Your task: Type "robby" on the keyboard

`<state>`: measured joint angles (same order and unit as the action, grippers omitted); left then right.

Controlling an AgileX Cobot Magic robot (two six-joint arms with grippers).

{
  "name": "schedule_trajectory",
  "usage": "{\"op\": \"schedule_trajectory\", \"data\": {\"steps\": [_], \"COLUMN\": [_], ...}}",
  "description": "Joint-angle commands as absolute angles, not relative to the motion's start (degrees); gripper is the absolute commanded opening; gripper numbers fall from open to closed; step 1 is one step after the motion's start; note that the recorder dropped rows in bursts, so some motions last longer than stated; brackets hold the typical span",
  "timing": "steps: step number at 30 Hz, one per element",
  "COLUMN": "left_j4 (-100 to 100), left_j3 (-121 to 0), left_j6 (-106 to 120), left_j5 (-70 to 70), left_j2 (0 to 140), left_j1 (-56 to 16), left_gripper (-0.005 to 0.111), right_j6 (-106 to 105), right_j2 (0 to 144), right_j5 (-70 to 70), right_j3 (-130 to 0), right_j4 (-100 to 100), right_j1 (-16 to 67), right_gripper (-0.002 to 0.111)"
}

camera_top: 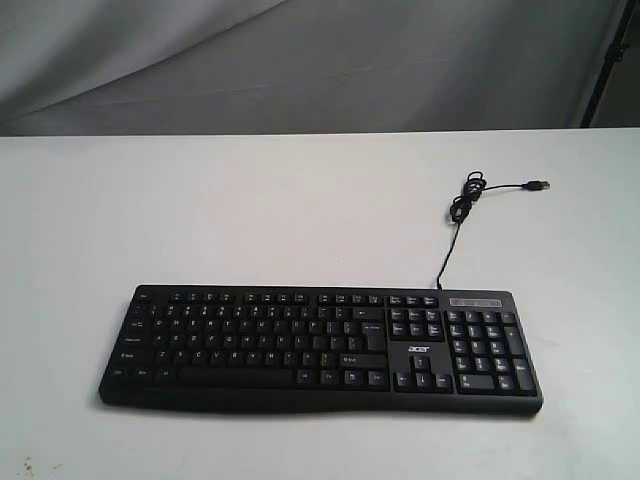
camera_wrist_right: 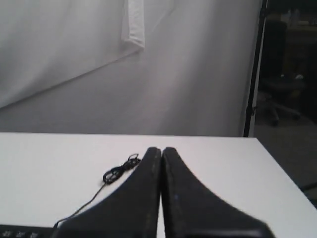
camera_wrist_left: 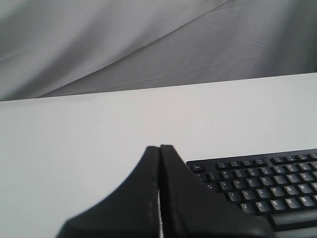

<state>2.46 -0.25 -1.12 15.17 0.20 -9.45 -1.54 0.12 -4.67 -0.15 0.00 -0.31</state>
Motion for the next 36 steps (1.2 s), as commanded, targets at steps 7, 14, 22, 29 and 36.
{"op": "schedule_trajectory", "data": {"steps": [7, 14, 22, 29, 36], "left_j4": [2.7, 2.7, 2.7, 2.7, 2.7], "left_j3": [0.0, 0.0, 0.0, 0.0, 0.0], "left_j6": [-1.3, -1.3, -1.3, -1.3, -1.3], "left_j5": [14.9, 14.9, 14.9, 14.9, 14.9], "left_j2": [0.0, 0.0, 0.0, 0.0, 0.0], "left_j1": [-9.8, -9.8, -9.8, -9.8, -9.8], "left_gripper": [0.0, 0.0, 0.0, 0.0, 0.0], "right_j6": [2.1, 28.5, 37.9, 36.1, 40.4], "right_j2": [0.0, 0.0, 11.9, 39.4, 56.5], "right_j5": [12.4, 33.7, 20.2, 22.2, 0.0], "right_j3": [0.0, 0.0, -18.8, -44.6, -63.3], "right_j4": [2.1, 0.0, -15.4, -29.9, -80.6], "right_j1": [-0.7, -0.6, -0.6, -0.6, -0.6], "right_gripper": [0.0, 0.0, 0.0, 0.0, 0.0]}}
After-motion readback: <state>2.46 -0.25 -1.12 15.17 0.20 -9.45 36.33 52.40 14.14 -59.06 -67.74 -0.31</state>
